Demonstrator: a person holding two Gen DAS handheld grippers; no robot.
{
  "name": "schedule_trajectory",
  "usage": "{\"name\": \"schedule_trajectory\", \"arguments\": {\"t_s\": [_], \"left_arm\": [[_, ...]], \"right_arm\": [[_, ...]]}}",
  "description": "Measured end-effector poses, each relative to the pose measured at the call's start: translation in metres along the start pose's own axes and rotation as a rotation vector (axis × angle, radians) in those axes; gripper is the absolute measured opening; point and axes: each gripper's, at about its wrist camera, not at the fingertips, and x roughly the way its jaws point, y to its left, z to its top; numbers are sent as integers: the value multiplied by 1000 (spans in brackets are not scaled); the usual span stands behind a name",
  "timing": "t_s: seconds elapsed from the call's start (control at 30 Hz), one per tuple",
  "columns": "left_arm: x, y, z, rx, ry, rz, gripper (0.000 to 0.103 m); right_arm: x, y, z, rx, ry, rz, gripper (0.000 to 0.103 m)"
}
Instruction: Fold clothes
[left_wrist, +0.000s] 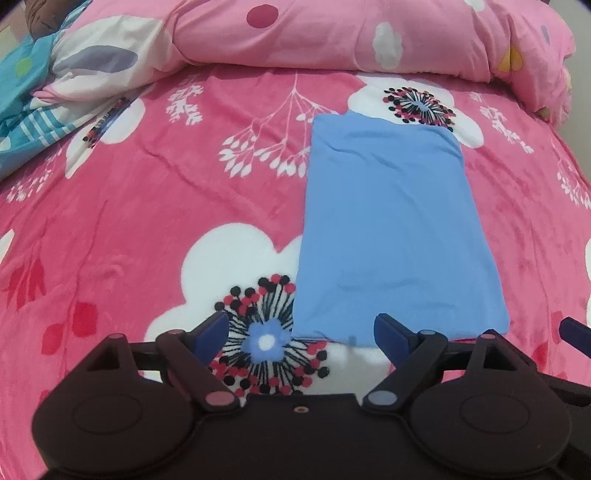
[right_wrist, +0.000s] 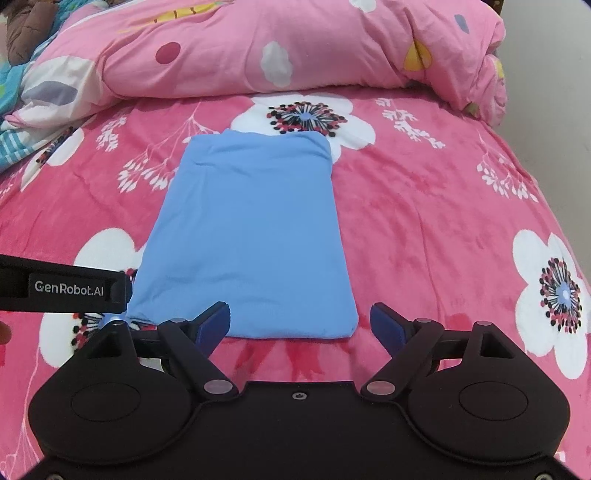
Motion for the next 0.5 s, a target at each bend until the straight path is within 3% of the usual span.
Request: {"name": "schedule_trajectory", "arguments": {"t_s": [0.5], "left_arm": [[1, -7, -2, 16, -11, 12, 85]], "right_arm": [[3, -9, 0, 11, 3, -14, 84]]}}
